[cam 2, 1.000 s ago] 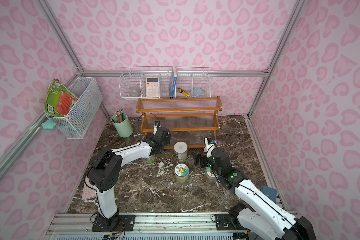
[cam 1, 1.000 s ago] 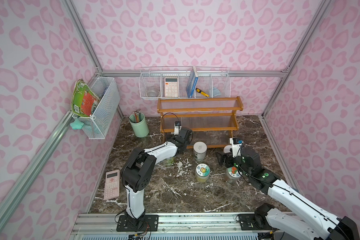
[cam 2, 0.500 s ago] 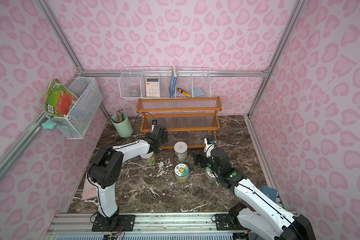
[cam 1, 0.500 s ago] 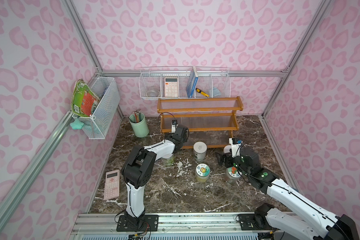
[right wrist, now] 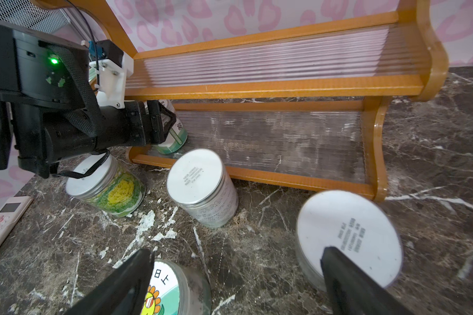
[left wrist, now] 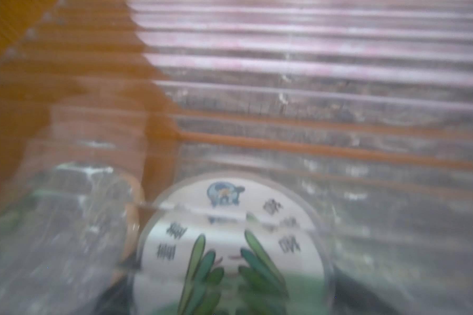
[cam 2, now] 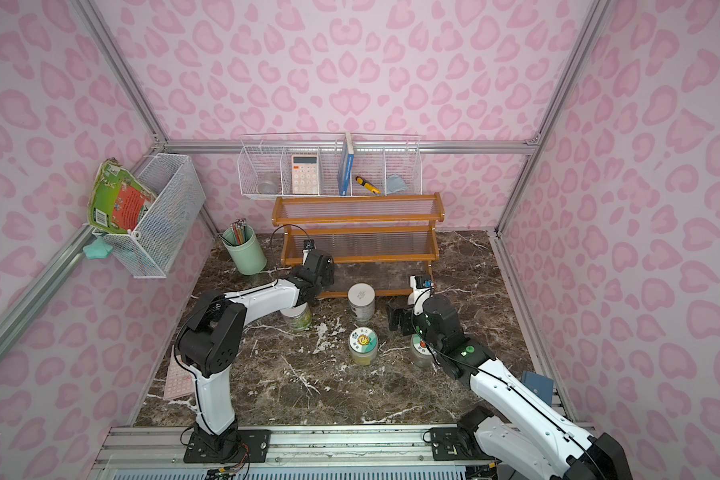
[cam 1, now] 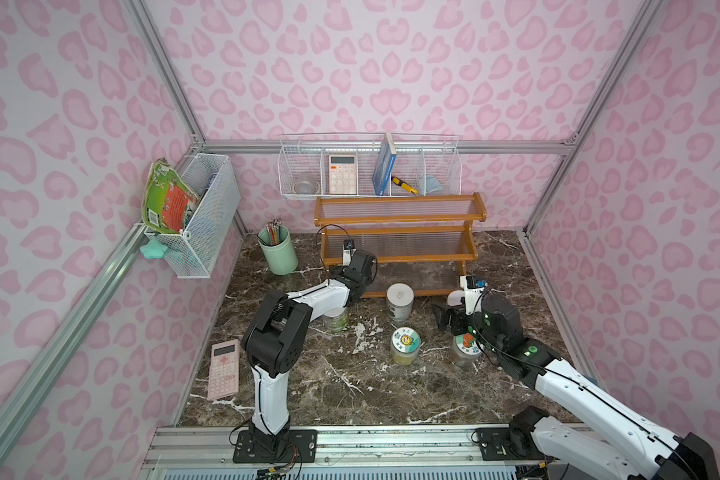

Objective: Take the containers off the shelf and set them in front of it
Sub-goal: 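Pick up a container from the shelf.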

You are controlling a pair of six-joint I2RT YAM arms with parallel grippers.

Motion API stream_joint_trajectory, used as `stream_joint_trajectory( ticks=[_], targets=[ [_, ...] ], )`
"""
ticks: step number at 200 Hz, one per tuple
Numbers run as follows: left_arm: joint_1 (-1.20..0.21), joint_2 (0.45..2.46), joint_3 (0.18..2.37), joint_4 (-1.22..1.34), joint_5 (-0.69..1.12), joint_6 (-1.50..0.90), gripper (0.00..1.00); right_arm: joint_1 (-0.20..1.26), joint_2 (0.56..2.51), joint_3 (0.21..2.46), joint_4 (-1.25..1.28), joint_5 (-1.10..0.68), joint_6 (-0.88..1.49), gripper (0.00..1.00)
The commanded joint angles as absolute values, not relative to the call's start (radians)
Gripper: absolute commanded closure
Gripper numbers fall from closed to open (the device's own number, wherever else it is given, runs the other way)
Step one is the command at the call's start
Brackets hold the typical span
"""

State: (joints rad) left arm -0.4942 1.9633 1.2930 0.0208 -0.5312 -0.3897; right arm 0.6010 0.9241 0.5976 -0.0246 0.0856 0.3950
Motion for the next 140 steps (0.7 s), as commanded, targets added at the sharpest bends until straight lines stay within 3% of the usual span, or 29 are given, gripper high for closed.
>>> stream_joint_trajectory(
  ticks=[1, 140],
  targets=[
    [-0.496, 1.941, 1.290, 0.015, -0.531, -0.382, 0.30, 0.601, 0.917, 0.594, -0.020, 0.092, 0.397, 0.01],
    [-0.602, 1.870, 1.257, -0.071, -0.559, -0.439, 0.31, 0.601, 0.856, 0.569, -0.041, 0.099, 0.400, 0.01]
  ],
)
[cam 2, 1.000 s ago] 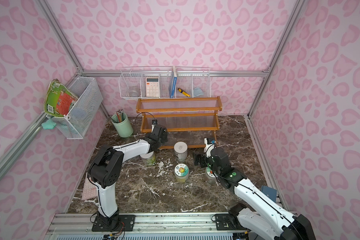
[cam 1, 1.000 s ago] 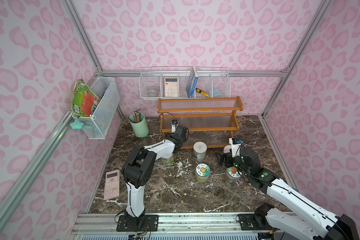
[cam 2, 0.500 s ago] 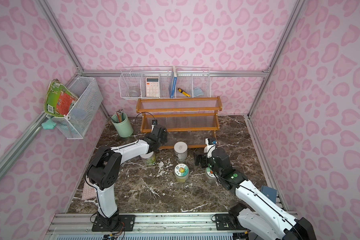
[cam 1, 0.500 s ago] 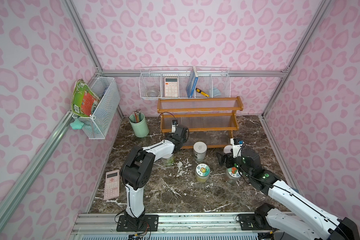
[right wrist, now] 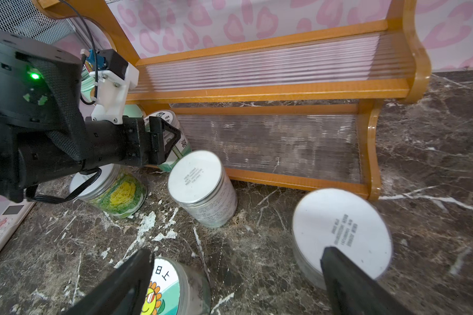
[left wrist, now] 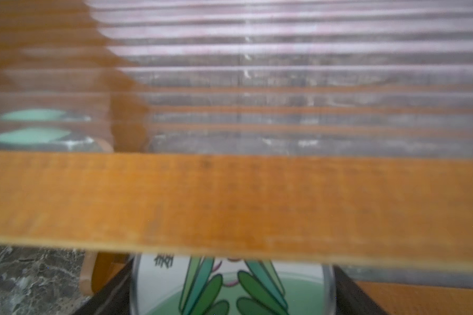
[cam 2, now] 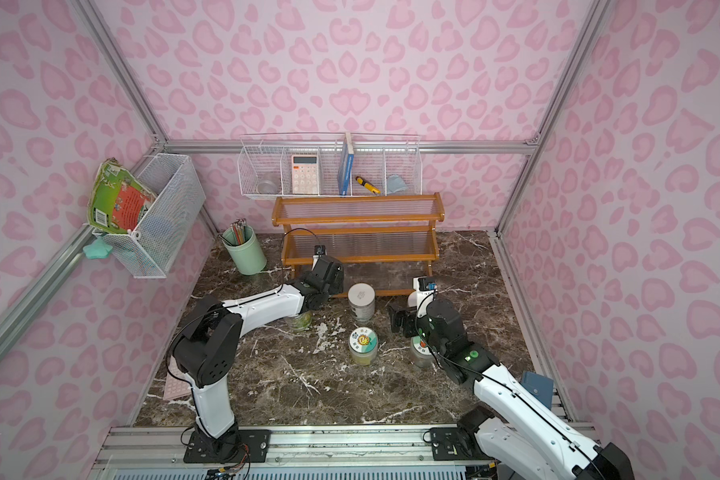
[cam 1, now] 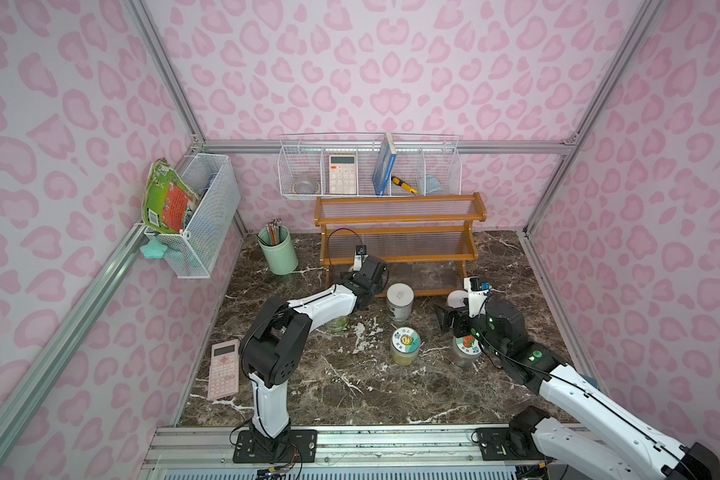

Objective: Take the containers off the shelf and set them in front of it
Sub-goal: 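Pick up a container from the shelf, then place the container at the center of the board.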

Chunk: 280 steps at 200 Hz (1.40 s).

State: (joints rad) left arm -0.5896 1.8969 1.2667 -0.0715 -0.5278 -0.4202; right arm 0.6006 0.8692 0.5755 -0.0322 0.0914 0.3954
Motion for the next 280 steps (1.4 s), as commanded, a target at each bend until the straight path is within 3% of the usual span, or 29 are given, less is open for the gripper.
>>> stream_joint_trajectory(
  ticks=[1, 168, 280],
  targets=[
    [-0.603, 1.868, 1.256, -0.071, -0.560, -0.439, 0.31, 0.601, 0.856, 0.568, -0.041, 0.099, 0.400, 0.01],
    [-0.827, 1.533, 1.061, -0.291, -0.722, -0.566, 0.31, 0.601, 0.781, 0.542, -0.054, 0.077, 0.397, 0.01],
    [-1.089, 1.320, 0.930, -0.697, -0.921, -0.945, 0.32, 0.597, 0.717, 0.521, -0.071, 0.055, 0.393, 0.01]
  ],
)
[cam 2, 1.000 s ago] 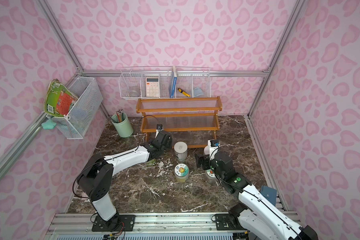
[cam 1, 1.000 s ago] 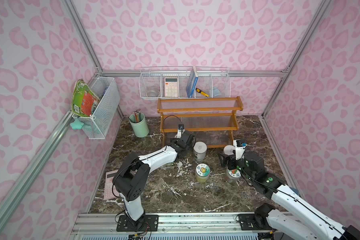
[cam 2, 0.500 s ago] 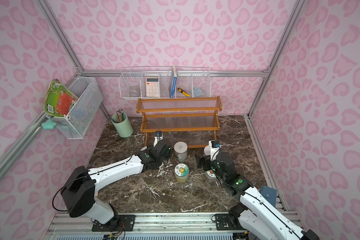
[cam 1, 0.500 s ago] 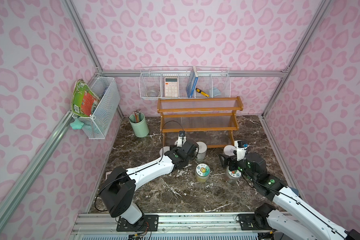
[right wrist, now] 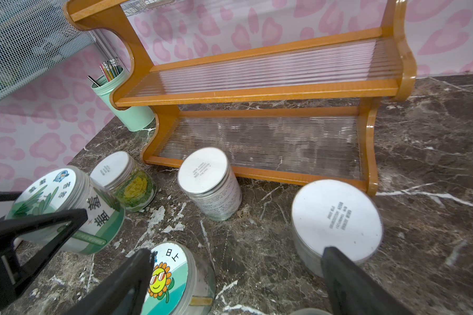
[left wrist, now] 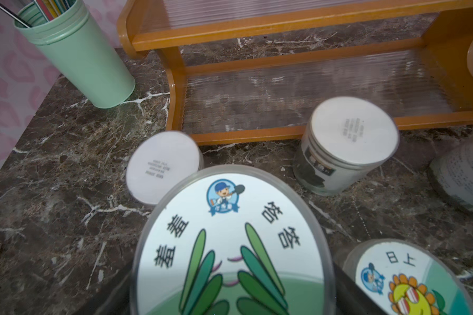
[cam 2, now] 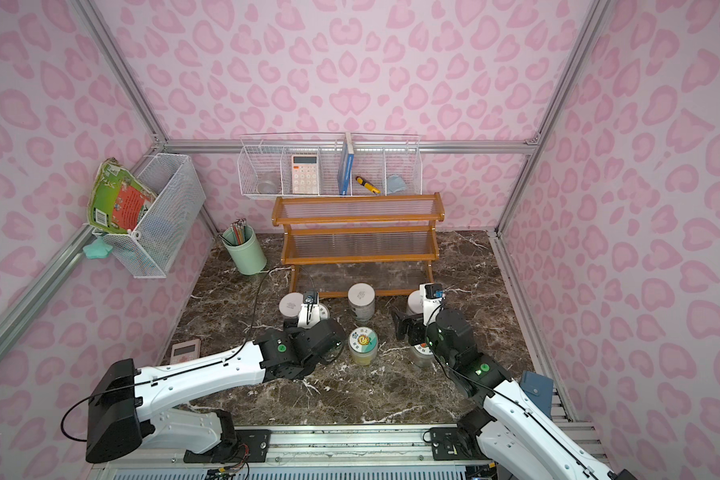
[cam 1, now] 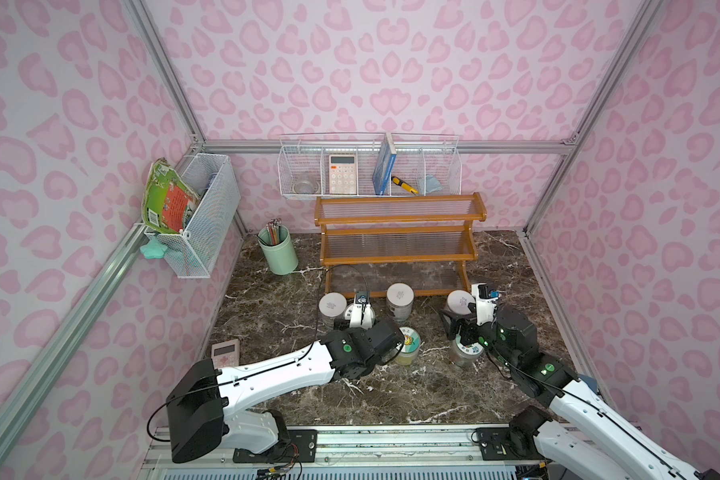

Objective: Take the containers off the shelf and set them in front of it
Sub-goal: Place the container at the center of the board.

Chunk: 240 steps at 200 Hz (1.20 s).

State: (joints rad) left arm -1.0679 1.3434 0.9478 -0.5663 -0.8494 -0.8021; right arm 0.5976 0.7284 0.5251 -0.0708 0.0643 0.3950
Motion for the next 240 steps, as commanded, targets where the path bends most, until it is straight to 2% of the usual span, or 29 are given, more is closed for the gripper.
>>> stream_joint_trajectory(
  ticks=[1, 112, 174, 240],
  targets=[
    [-1.091, 1.318, 0.928, -0.698, -0.921, -0.948, 0.32, 0.597, 0.717, 0.521, -0.071, 0.055, 0.393, 0.01],
    [-1.109, 1.268, 0.834, -0.758, -0.912, -1.132, 0.32, 0.591, 0.696, 0.515, -0.076, 0.044, 0.375, 0.01],
    [-1.110, 1.276, 0.756, -0.707, -0.885, -1.213, 0.31, 0.591, 0.696, 0.485, -0.036, 0.031, 0.383, 0.01],
    [-1.095, 1.300, 0.687, -0.578, -0.885, -1.179, 0.31, 0.590, 0.684, 0.479, -0.026, 0.040, 0.377, 0.01]
  ],
)
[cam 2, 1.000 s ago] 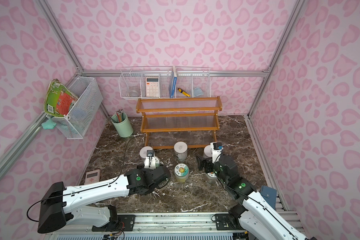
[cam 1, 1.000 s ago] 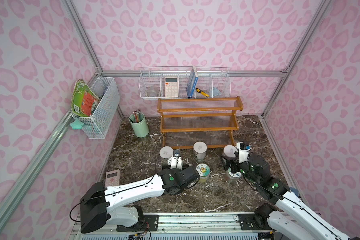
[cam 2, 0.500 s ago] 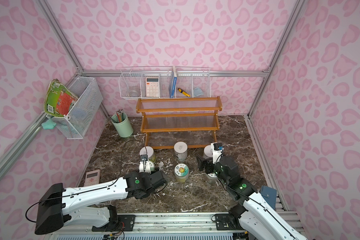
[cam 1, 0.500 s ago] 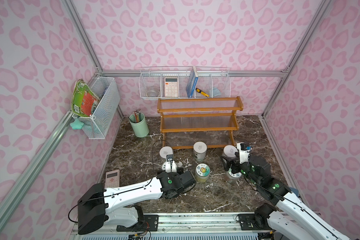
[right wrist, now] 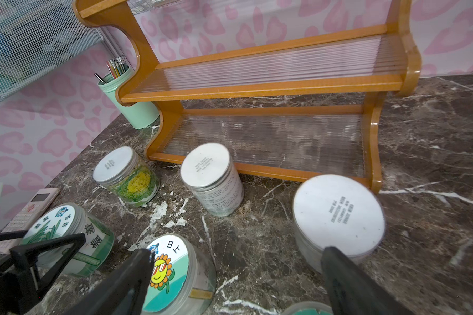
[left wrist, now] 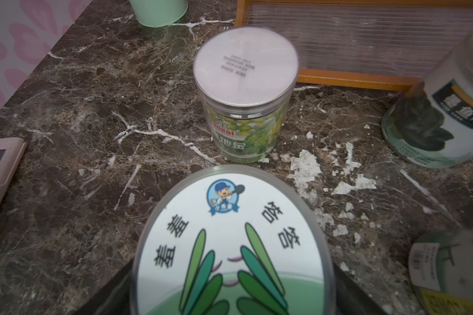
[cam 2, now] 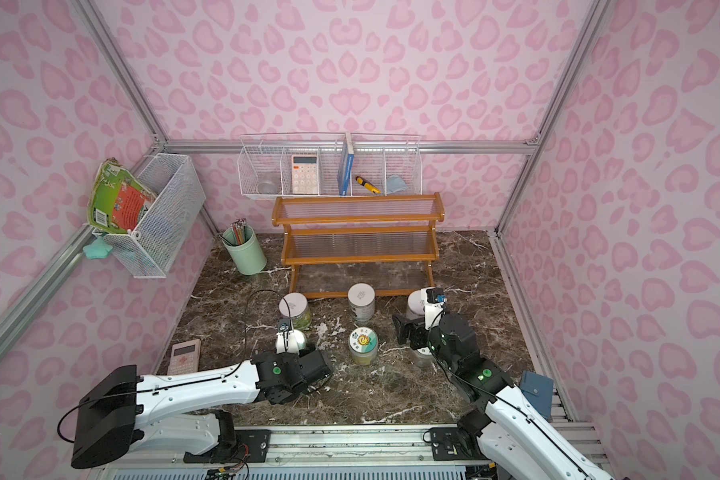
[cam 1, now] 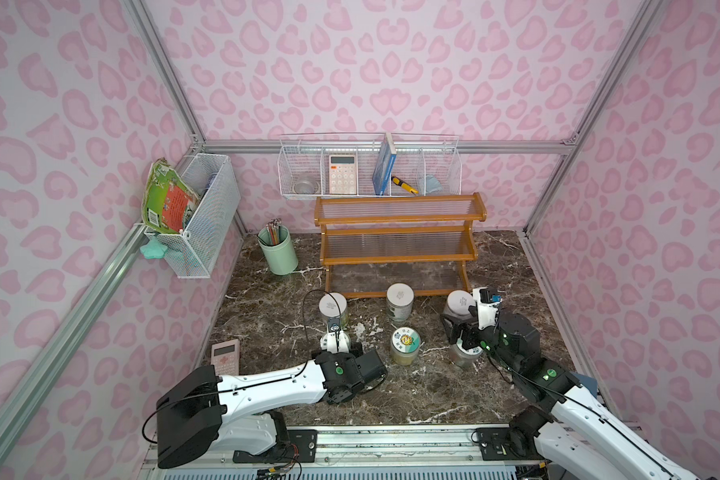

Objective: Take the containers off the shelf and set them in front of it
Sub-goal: Place the container at the center of the board.

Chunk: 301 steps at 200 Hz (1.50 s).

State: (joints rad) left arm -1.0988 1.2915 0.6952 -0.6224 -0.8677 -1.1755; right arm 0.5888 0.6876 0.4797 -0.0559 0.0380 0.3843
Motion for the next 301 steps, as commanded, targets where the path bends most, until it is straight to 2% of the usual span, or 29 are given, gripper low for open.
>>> stream_joint_trajectory(
  ticks=[1, 41, 93, 124, 173, 226, 261, 285, 301],
  targets=[
    [-1.095, 1.301, 0.686, -0.579, -0.886, -1.182, 0.31, 0.589, 0.684, 0.479, -0.026, 0.039, 0.377, 0.01],
    [-1.068, 1.274, 0.637, -0.522, -0.871, -1.173, 0.29, 0.589, 0.691, 0.476, -0.016, 0.039, 0.375, 0.01],
    [-1.047, 1.316, 0.628, -0.505, -0.848, -1.175, 0.17, 0.586, 0.716, 0.470, 0.016, 0.026, 0.376, 0.01],
    [-1.048, 1.335, 0.651, -0.553, -0.862, -1.211, 0.01, 0.583, 0.712, 0.465, 0.022, 0.023, 0.376, 0.01],
    [-1.075, 1.309, 0.716, -0.706, -0.916, -1.271, 0.01, 0.556, 0.688, 0.451, 0.020, 0.001, 0.371, 0.01],
    [-1.145, 1.286, 0.881, -0.947, -1.002, -1.294, 0.00, 0.487, 0.678, 0.468, -0.004, -0.062, 0.344, 0.01],
    [-1.143, 1.151, 0.900, -0.904, -1.024, -1.117, 0.01, 0.320, 0.732, 0.507, 0.008, -0.233, 0.339, 0.01],
    [-1.088, 1.042, 0.897, -0.788, -1.006, -0.863, 0.01, 0.275, 0.751, 0.551, 0.022, -0.219, 0.332, 0.01],
    [-1.002, 0.979, 0.887, -0.691, -0.938, -0.698, 0.00, 0.261, 0.783, 0.591, 0.033, -0.192, 0.319, 0.01]
  ],
)
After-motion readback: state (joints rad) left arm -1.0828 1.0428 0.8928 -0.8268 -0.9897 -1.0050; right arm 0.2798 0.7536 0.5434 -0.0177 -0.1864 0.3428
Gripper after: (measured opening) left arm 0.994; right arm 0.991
